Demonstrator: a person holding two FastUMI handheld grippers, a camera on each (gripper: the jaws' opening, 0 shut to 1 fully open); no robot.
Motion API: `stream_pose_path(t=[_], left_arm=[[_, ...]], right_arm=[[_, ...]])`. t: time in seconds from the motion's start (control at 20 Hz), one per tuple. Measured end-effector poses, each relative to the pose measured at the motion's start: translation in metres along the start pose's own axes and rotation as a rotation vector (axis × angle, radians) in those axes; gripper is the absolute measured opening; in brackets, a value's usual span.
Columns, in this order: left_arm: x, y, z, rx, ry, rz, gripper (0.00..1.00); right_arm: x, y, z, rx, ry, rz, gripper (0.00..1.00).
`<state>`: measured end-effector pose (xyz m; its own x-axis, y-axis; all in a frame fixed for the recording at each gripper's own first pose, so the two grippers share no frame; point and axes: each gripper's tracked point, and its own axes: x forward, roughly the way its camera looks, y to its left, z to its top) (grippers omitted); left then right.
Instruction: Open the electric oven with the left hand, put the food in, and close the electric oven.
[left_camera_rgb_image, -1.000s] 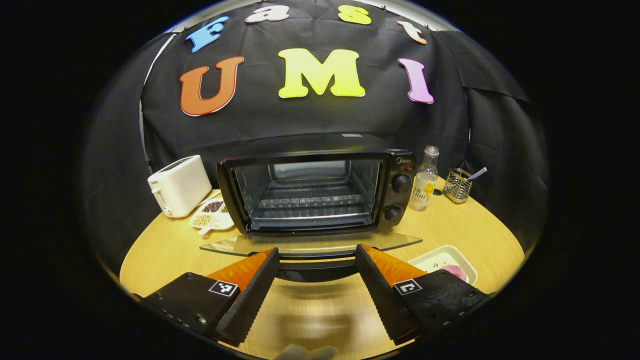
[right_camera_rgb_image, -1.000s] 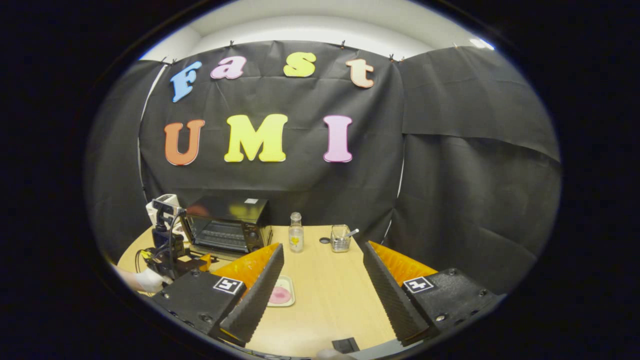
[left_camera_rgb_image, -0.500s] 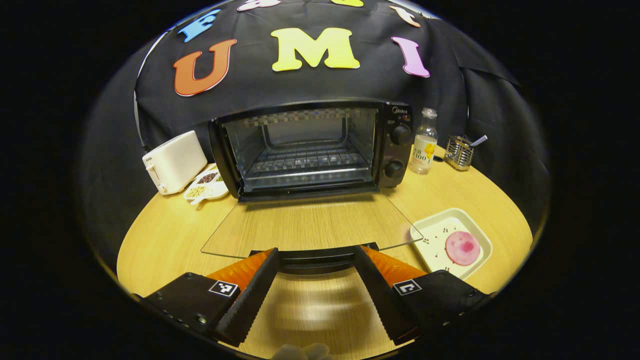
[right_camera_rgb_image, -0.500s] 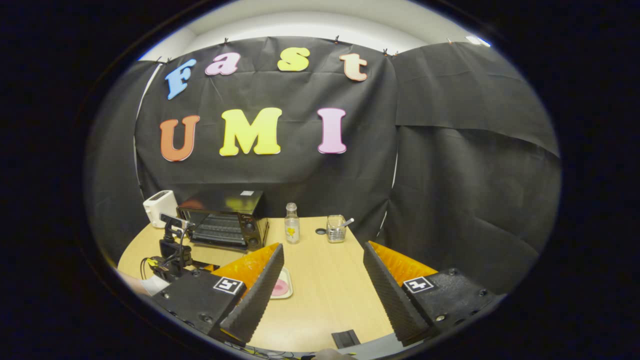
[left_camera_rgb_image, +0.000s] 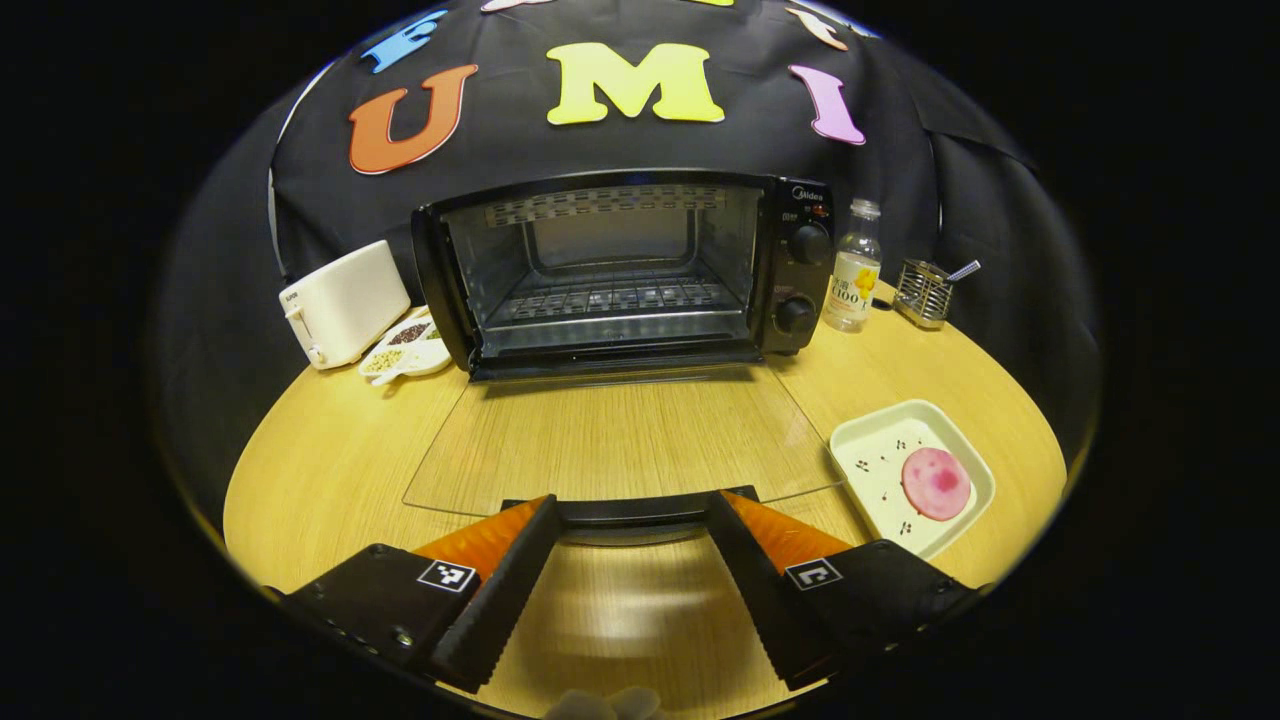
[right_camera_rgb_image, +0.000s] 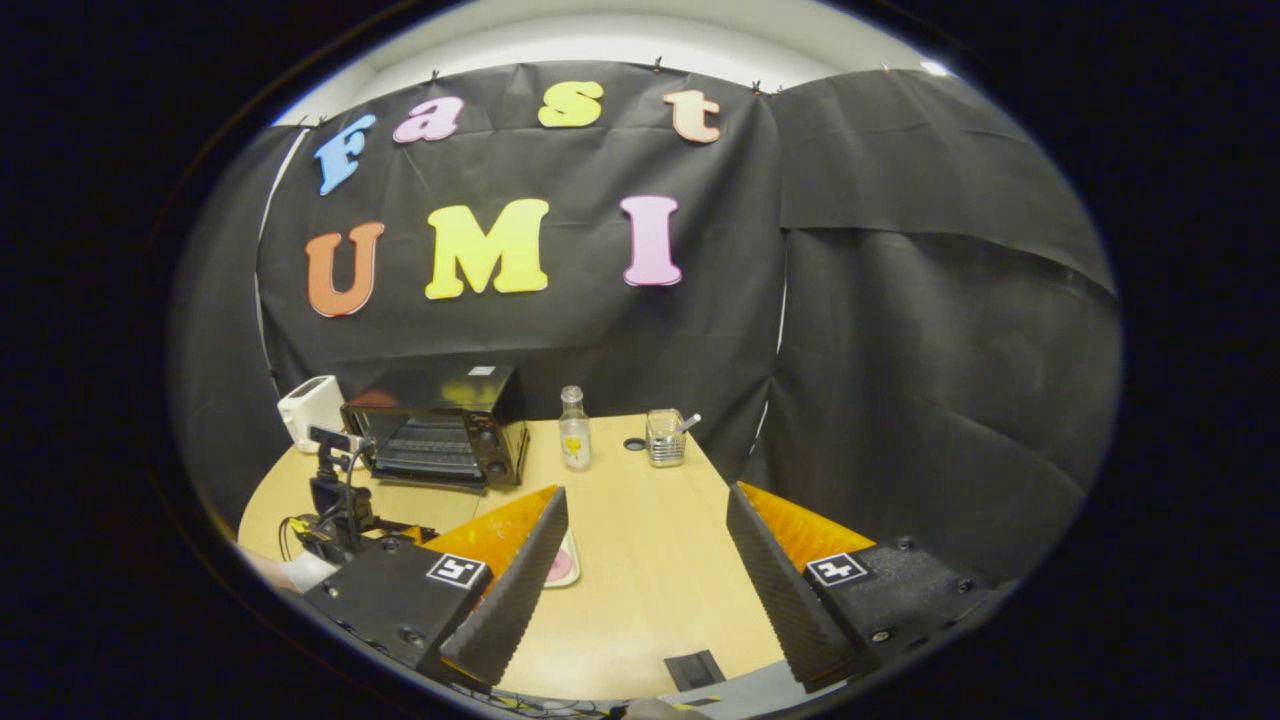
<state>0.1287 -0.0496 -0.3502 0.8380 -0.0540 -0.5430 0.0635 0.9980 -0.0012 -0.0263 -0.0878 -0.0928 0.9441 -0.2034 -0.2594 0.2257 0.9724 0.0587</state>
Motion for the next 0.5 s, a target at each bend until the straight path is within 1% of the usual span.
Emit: stream_pose_path(t=[0.1,0.2,0.35,0.5], left_arm=[[-0.006,0.01,0.009,0.005,-0.04,0.023,0.97],[-0.02,0.016,0.016,-0.009,-0.066,0.029,0.97],[-0.053,0.028,0.037,-0.022,-0.136,0.035,0.97],[-0.096,0.04,0.065,-0.011,-0.226,0.06,0.97]], right_arm=[[0.006,-0.003,-0.004,0.008,0.004,-0.012,0.97],[0.019,-0.002,-0.011,0.006,0.019,-0.007,0.97],[0.045,0.005,-0.024,-0.029,0.049,0.019,0.97],[0.076,0.013,-0.048,-0.067,0.111,0.051,0.97]])
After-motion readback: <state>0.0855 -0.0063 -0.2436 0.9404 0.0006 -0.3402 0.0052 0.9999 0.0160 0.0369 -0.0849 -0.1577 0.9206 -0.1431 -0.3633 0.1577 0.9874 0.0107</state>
